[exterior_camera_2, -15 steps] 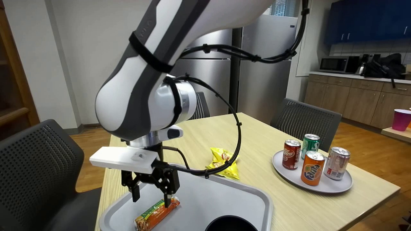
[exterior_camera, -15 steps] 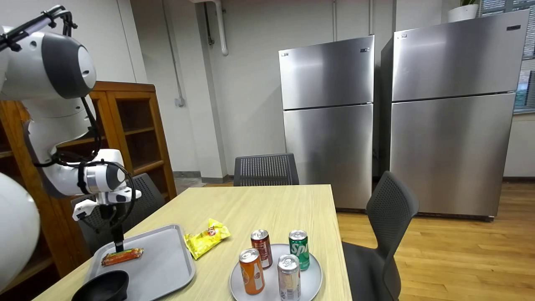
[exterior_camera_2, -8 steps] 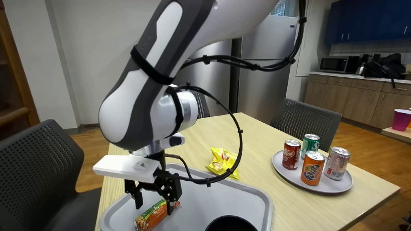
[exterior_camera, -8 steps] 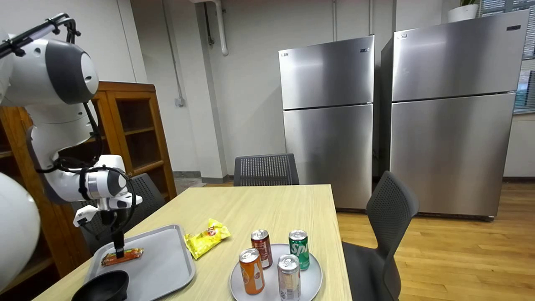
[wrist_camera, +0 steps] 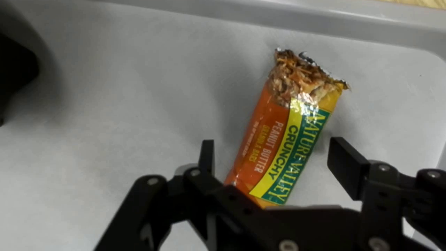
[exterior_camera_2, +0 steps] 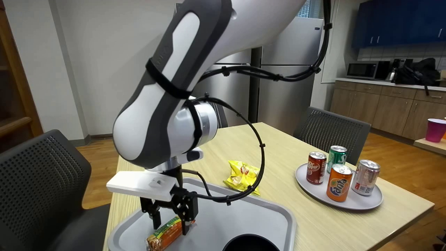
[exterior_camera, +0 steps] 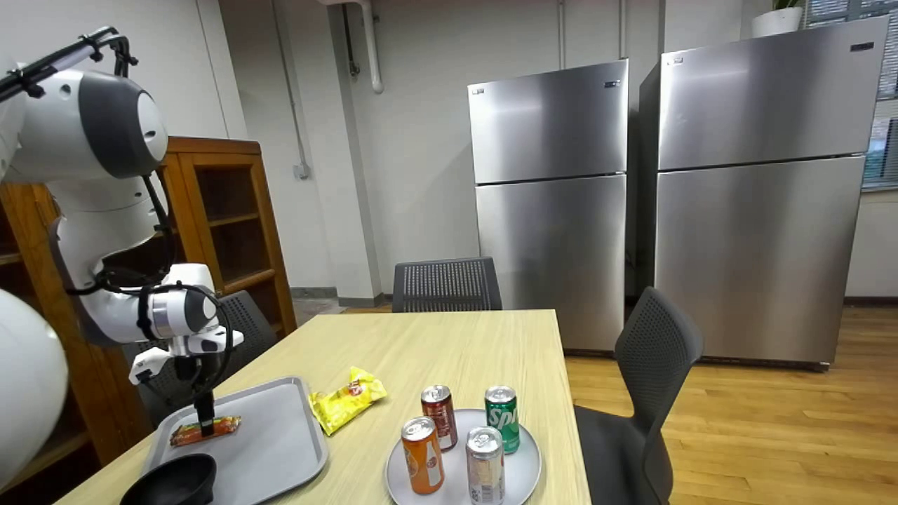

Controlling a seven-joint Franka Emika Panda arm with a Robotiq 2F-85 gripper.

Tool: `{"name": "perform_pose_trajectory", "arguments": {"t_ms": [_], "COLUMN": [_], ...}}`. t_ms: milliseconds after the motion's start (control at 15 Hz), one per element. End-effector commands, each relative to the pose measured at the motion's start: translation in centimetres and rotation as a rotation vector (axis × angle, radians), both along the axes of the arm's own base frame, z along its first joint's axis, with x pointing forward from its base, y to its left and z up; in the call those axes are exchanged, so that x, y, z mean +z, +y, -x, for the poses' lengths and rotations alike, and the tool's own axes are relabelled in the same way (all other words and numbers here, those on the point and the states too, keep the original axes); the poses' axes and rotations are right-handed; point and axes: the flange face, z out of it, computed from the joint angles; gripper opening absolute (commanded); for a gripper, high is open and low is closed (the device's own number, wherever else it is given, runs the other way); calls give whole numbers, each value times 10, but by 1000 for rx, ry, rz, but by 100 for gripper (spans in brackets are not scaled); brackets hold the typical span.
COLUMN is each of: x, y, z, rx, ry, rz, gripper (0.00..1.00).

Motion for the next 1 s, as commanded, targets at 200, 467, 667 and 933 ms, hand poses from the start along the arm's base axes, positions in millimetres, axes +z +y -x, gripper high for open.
{"name": "perform_pose_trajectory", "arguments": {"t_ms": [200, 467, 667, 933], "x": [2, 13, 29, 52], "y": [4, 4, -4, -29], "z": [-2, -5, -18, -46], "rx": [1, -2, -23, -47], "ry": [-24, -43, -75, -115], "rz": [5, -8, -21, -4], "gripper": [30, 17, 17, 17]}}
